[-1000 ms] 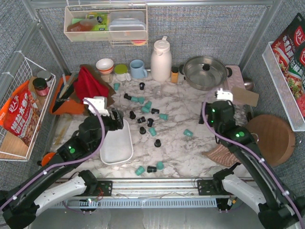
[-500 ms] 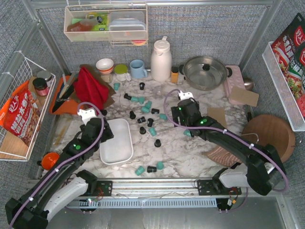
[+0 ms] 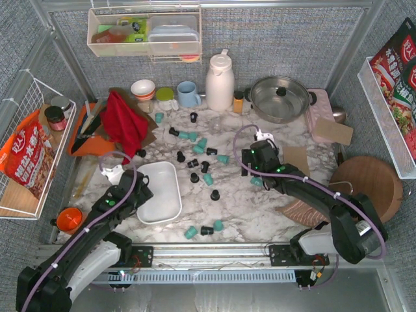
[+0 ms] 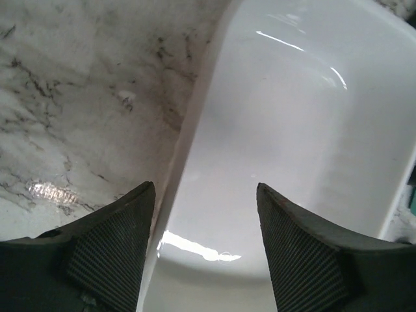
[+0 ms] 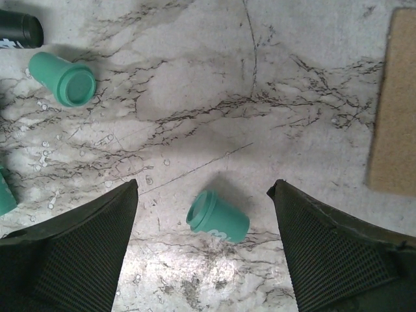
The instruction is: Mix the coffee capsules in the storage basket
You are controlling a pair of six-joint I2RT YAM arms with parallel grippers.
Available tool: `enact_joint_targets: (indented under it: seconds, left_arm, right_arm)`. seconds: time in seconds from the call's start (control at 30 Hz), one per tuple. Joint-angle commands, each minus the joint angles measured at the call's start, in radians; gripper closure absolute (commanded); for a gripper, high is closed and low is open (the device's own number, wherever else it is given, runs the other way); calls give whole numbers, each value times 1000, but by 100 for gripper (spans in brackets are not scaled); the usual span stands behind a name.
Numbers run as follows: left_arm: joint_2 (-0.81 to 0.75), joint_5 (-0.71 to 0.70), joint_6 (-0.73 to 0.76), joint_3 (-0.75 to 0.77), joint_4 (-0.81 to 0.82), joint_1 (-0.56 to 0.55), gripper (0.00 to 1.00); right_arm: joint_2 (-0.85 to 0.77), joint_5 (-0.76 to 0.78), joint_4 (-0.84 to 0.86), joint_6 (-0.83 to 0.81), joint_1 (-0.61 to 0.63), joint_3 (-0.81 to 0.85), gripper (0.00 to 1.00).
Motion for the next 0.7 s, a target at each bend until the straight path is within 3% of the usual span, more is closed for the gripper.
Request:
enact_joint_targets:
  seconds: [0.0, 0.3, 0.5, 0.67]
  left_arm:
    - [-35, -12, -101, -43, 6, 5, 29]
    - [-21, 2, -59, -65, 63, 6, 54]
    - [-72, 0, -19, -56, 70, 5, 98]
    - [-138, 4, 29, -4, 48, 5, 100]
  right_arm:
    - [17, -60, 62, 7, -7, -9, 11]
    - [73, -123, 69, 19, -9, 2, 11]
    - [61, -152, 44, -23, -9, 22, 10]
    - [34, -192, 2, -46, -8, 57, 10]
